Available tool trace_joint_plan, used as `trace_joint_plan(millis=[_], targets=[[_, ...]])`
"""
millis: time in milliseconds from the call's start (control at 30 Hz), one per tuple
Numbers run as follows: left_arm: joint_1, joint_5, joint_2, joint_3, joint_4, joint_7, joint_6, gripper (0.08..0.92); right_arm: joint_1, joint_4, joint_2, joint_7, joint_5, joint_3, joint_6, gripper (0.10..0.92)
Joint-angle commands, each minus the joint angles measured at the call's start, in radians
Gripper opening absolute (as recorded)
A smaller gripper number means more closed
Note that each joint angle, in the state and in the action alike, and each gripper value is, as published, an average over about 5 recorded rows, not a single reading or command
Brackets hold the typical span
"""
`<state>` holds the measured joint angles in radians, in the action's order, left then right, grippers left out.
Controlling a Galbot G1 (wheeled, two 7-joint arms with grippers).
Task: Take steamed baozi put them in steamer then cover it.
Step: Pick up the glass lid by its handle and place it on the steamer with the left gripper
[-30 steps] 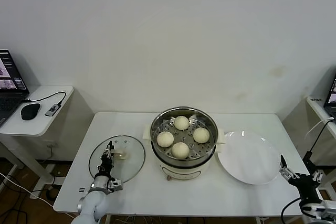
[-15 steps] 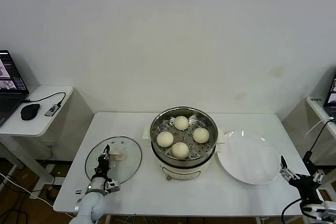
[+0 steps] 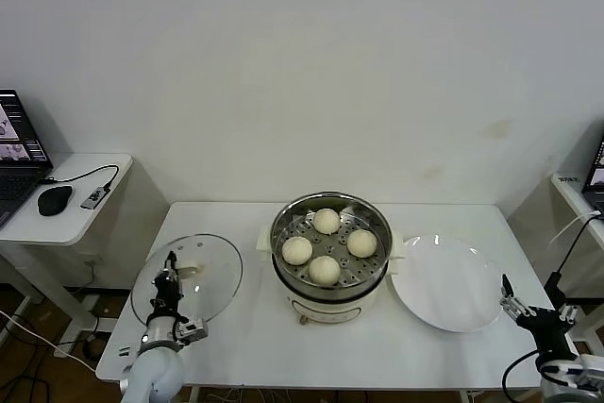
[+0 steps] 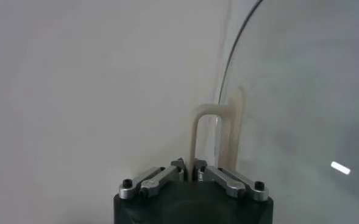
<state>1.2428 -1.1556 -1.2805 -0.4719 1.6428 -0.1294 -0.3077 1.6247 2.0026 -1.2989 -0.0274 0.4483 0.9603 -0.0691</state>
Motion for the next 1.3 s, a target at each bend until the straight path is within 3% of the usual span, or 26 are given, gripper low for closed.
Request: trace_joint_plan(millis=[33, 233, 567, 1133, 1300], targets=[[0.029, -0.144, 0.000, 0.005, 0.273, 0.157, -0.346, 0.148, -0.011, -0.007, 0.001, 0.001, 0.007, -0.006, -0.006, 0.823], [-0.025, -0.213, -0.040, 0.069, 0.349, 0.260, -0.407, 0.148, -0.030, -0.025, -0.006, 0.007, -0.013, -0.018, -0.018, 0.823], [-0.133, -0.387, -0.153, 0.224, 0.375, 0.432, -0.438, 0.148, -0.048, -0.042, -0.025, 0.008, -0.050, -0.031, -0.017, 0.823], [-0.322, -0.534, -0.311, 0.441, 0.191, 0.534, -0.468, 0.148, -0.083, -0.090, -0.042, 0.012, -0.056, -0.017, -0.009, 0.823], [-0.356, -0.543, -0.326, 0.502, 0.148, 0.549, -0.470, 0.148, -0.092, -0.102, -0.046, 0.012, -0.056, -0.010, -0.009, 0.823]])
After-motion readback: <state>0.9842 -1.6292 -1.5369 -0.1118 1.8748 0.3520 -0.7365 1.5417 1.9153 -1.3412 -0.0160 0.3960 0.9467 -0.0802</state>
